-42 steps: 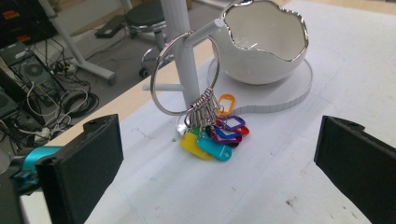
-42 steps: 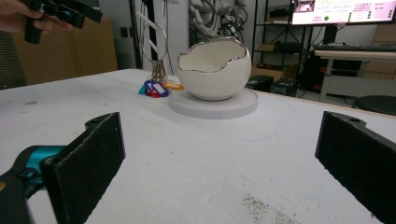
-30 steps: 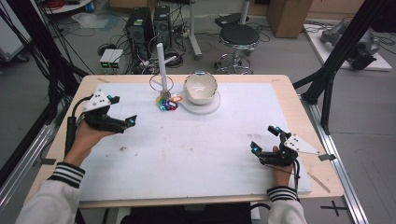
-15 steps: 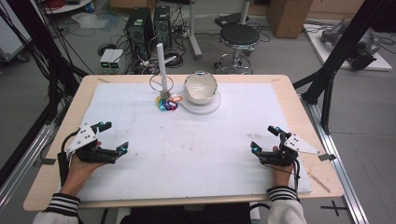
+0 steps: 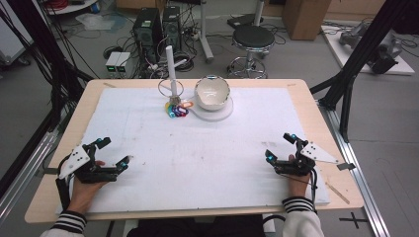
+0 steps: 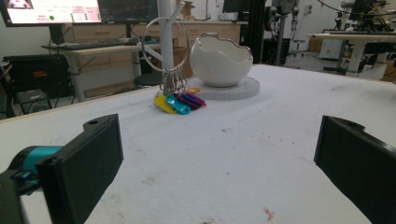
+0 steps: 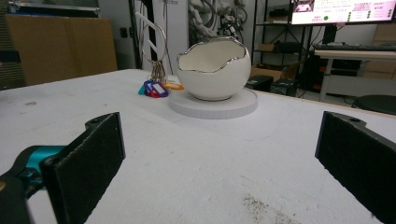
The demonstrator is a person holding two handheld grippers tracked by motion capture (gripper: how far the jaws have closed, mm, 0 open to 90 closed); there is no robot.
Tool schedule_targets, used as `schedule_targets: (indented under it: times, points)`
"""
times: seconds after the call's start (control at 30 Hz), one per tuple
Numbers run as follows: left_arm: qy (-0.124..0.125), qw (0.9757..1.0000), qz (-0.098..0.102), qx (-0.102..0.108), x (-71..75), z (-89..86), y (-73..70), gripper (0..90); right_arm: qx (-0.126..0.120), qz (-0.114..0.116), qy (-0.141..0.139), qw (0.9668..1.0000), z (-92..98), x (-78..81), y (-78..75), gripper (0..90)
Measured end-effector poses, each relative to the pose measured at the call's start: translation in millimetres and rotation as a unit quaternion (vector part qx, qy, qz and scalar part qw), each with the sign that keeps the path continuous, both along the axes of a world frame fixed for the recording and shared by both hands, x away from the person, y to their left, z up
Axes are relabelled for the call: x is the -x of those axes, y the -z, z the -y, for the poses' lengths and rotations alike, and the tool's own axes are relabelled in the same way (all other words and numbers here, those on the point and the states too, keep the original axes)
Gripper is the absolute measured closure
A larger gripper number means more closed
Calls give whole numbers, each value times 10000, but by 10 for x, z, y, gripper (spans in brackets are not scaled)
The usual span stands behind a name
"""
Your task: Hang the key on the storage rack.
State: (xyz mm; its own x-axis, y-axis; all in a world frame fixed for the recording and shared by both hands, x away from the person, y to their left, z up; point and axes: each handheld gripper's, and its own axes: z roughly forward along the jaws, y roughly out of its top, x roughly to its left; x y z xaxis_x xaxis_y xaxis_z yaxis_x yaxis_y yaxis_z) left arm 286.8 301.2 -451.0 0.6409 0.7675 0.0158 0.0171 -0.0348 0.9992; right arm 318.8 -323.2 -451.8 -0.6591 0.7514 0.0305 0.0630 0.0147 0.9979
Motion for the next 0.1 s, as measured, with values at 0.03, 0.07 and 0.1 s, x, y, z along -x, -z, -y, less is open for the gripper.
schedule_targets:
  times: [0.03,0.07,0.1]
  points:
    - [-10,10000,-3,0,0,2,0,17,6,13,-13,10000,-1,-1,0,10]
    - [-19,10000,-6,-5,0,1,0,17,9,11,-10,10000,-2,0,0,10]
    - [-27,10000,-8,-8,1,2,-1,17,8,14,-13,10000,-3,0,0,10]
